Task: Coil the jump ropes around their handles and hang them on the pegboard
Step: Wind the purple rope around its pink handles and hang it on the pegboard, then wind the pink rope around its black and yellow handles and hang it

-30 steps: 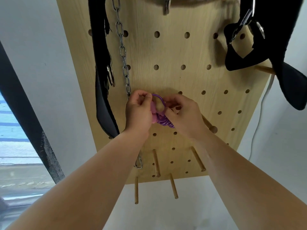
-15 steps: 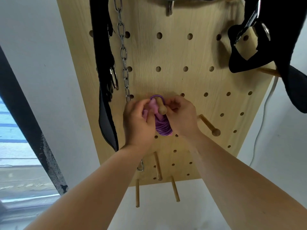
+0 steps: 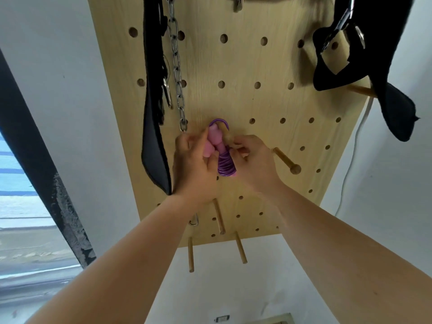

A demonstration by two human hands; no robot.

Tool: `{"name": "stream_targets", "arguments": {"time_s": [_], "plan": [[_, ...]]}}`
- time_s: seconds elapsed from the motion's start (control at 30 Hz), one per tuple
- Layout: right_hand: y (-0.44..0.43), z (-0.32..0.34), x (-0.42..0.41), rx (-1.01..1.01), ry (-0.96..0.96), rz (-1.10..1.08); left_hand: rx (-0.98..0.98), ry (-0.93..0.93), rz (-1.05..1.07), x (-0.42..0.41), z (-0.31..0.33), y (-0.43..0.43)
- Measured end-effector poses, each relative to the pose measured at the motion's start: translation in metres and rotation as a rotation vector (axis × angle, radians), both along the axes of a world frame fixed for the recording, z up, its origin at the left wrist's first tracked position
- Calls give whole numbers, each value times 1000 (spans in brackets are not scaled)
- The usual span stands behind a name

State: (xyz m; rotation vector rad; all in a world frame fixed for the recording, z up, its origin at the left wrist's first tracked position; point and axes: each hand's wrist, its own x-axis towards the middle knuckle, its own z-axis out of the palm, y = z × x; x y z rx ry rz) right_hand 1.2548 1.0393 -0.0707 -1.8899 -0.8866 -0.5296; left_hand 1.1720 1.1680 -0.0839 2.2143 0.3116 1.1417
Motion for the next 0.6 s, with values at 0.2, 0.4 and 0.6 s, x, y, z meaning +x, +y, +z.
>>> {"name": "stream_targets", "arguments": {"time_s": [0.2, 0.4, 0.6], "plan": [[-42, -20, -25, -7, 162, 32, -59, 98, -79, -32, -26, -41], [-103, -74, -50, -75, 288, 145, -169, 352, 57, -79, -65, -90], [-181, -145, -69, -286, 496, 303, -338, 528, 217, -140, -130, -153]]}}
